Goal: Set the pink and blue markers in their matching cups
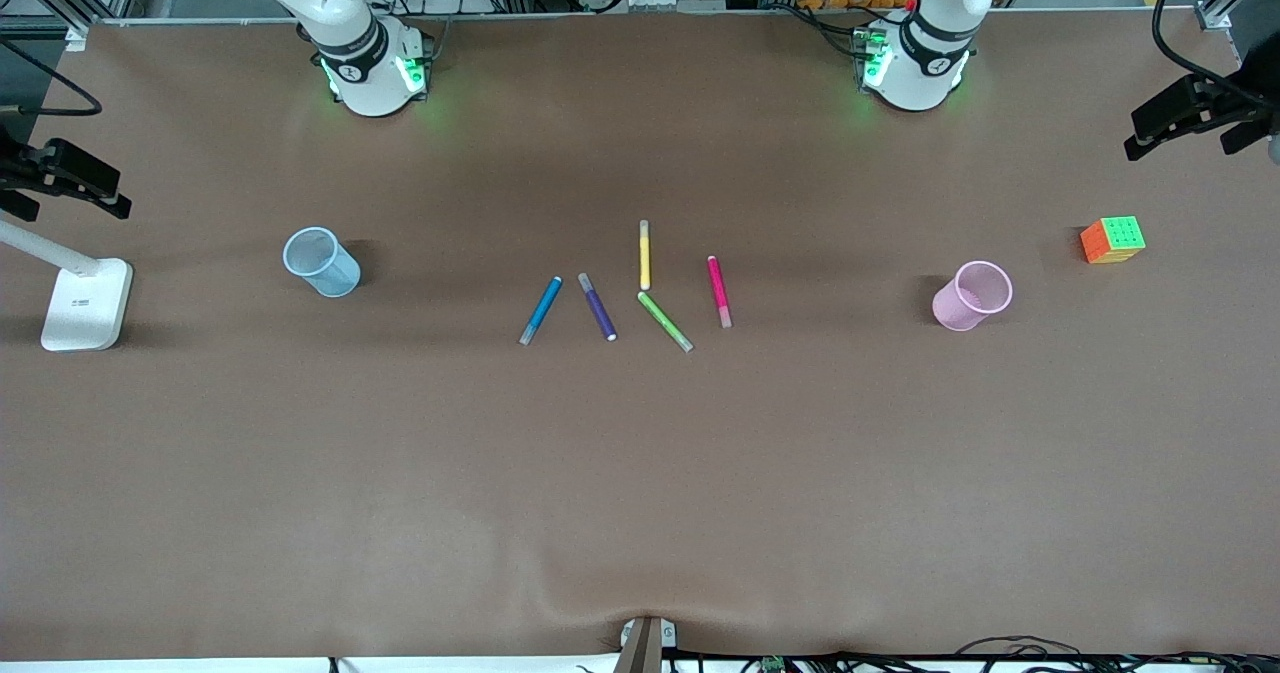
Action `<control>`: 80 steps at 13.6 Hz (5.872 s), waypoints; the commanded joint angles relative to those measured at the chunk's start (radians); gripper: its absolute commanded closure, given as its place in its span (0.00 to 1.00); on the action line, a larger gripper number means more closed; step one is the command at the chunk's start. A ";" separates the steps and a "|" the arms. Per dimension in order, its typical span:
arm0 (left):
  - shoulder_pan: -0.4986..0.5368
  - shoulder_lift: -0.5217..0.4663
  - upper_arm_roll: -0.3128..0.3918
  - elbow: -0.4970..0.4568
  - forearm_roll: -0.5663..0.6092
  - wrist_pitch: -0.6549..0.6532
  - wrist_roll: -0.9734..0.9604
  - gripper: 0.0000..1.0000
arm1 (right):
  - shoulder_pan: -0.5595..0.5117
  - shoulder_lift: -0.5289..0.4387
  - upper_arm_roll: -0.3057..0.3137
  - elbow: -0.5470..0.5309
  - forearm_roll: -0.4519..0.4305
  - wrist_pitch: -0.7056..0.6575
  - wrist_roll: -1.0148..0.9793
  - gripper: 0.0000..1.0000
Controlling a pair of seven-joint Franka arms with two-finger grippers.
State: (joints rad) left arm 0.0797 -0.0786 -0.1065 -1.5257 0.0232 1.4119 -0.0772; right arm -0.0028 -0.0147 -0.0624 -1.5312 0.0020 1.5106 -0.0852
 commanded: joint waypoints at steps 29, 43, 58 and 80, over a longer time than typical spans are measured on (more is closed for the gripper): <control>-0.208 0.401 -0.018 0.029 -0.101 -0.103 -0.039 0.00 | -0.022 0.150 0.001 0.020 -0.020 -0.018 -0.001 0.00; -0.500 0.695 -0.018 0.128 -0.147 0.205 -0.440 0.00 | 0.164 0.364 0.006 -0.018 0.099 0.086 0.419 0.00; -0.549 0.916 -0.015 0.121 -0.276 0.466 -0.662 0.06 | 0.474 0.568 0.007 -0.218 0.185 0.618 0.955 0.00; -0.554 0.947 -0.015 0.085 -0.309 0.506 -0.656 1.00 | 0.546 0.688 0.007 -0.219 0.242 0.741 0.963 0.55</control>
State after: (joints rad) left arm -0.4725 0.8622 -0.1294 -1.4425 -0.2713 1.9047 -0.7246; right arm 0.5302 0.6655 -0.0481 -1.7489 0.2294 2.2350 0.8642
